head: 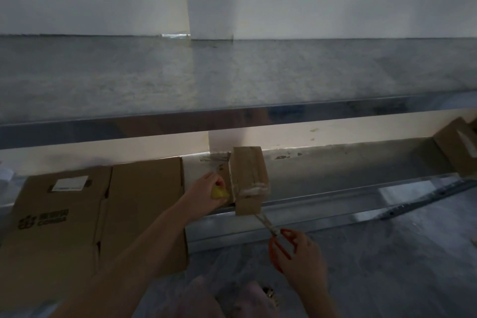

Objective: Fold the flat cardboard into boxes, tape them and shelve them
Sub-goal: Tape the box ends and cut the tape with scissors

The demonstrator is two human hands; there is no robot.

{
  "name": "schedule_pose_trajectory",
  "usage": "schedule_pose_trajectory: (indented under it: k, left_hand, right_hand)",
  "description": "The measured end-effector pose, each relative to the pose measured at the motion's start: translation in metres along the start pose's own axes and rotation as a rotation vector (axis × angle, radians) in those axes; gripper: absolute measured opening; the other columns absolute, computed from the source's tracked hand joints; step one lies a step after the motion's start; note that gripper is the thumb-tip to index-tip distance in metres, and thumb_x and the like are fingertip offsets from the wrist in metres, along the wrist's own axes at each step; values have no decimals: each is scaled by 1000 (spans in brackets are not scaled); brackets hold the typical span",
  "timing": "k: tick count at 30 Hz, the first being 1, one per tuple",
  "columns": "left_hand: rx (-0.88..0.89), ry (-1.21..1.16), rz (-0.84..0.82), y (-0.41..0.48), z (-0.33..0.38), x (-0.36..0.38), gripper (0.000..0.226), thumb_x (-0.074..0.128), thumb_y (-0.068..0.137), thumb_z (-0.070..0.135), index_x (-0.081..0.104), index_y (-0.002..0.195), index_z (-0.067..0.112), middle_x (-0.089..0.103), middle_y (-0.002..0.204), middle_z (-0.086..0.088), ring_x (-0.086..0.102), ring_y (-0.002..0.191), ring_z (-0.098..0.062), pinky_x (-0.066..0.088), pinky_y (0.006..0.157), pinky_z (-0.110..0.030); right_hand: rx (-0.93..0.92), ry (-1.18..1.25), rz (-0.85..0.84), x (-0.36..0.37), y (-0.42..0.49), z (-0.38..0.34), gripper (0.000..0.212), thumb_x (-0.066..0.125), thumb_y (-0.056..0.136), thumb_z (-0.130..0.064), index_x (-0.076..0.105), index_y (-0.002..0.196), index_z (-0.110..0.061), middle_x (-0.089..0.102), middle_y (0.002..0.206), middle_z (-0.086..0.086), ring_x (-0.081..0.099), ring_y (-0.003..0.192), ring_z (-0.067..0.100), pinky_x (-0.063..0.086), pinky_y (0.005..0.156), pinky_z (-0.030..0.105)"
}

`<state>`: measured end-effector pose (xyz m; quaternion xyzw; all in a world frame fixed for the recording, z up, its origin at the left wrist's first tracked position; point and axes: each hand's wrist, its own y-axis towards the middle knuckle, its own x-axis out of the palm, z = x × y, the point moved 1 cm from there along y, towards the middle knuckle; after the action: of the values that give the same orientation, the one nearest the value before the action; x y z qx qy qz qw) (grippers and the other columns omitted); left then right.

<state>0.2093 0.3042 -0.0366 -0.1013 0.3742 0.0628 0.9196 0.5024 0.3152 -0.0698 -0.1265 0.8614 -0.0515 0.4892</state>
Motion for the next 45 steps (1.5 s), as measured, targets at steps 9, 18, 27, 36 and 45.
schedule_pose_trajectory:
  k: [9,18,27,36,45]
  left_hand:
    - [-45,-25,48,-8,7,8,30,76,81,24,52,99,27,50,103,8,50,91,-9,37,71,-15]
    - [-141,6,96,-13,10,10,30,75,81,29,50,96,33,45,98,21,48,85,4,35,65,-7]
    - [-151,9,91,-9,11,9,30,75,79,31,49,91,38,47,100,22,51,87,0,34,65,-11]
    - [-73,50,64,-8,14,4,30,76,77,29,52,96,32,47,97,20,49,86,1,32,66,-9]
    - [-66,51,16,-23,-1,-7,32,75,78,25,50,94,35,48,98,16,48,86,-1,31,67,-8]
  right_hand:
    - [-4,-90,176,-25,96,13,53,67,83,-48,53,126,-20,59,124,6,51,117,29,44,95,46]
    - [-115,-154,-59,-5,163,2,64,61,89,-40,34,143,-19,40,145,10,37,133,31,35,105,53]
    - [-507,-201,78,-21,104,10,67,52,94,-46,28,153,-26,28,159,-2,26,146,22,31,112,48]
    - [-627,-113,-5,3,57,-53,60,45,96,-41,30,152,-26,31,157,-3,26,146,19,19,117,36]
    - [-628,-182,-18,20,58,-76,49,47,99,-31,44,146,-18,38,154,4,30,144,25,34,114,41]
